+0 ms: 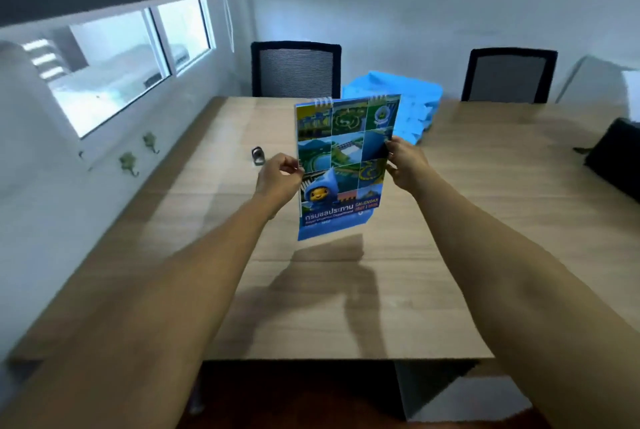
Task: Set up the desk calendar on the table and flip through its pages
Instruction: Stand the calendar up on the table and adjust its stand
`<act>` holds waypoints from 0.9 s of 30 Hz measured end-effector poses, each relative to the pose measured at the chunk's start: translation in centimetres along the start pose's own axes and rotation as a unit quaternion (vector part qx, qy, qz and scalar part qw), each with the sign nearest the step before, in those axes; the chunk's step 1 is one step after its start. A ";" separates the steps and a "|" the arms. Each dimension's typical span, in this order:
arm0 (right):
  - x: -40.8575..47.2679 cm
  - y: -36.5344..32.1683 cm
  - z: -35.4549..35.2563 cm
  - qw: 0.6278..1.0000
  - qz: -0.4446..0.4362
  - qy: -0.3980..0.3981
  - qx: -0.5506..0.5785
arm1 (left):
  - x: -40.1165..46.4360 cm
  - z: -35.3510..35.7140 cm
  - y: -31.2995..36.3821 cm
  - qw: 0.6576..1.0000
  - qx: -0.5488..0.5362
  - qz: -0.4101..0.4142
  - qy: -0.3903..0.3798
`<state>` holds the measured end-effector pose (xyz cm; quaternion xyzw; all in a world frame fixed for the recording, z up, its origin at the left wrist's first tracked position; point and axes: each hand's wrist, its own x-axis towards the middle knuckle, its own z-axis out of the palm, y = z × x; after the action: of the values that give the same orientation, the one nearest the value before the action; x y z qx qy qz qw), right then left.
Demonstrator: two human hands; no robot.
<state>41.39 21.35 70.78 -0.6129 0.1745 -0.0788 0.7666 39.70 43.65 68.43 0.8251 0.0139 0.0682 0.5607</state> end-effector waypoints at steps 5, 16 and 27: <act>2.8 1.4 4.5 0.996 0.035 -0.070 -0.053 | 0.5 -1.8 -2.8 0.998 0.050 0.006 0.025; 7.2 4.8 4.2 0.980 0.068 -0.146 -0.116 | -0.5 0.9 -5.6 0.989 0.142 0.015 -0.033; 6.9 7.6 3.0 0.989 0.039 -0.076 -0.122 | 0.0 0.5 -4.9 0.982 0.162 0.001 -0.102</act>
<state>48.17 23.53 62.82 -0.6989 0.1477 0.0196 0.6995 40.00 44.96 63.68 0.9075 -0.0331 -0.0187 0.4183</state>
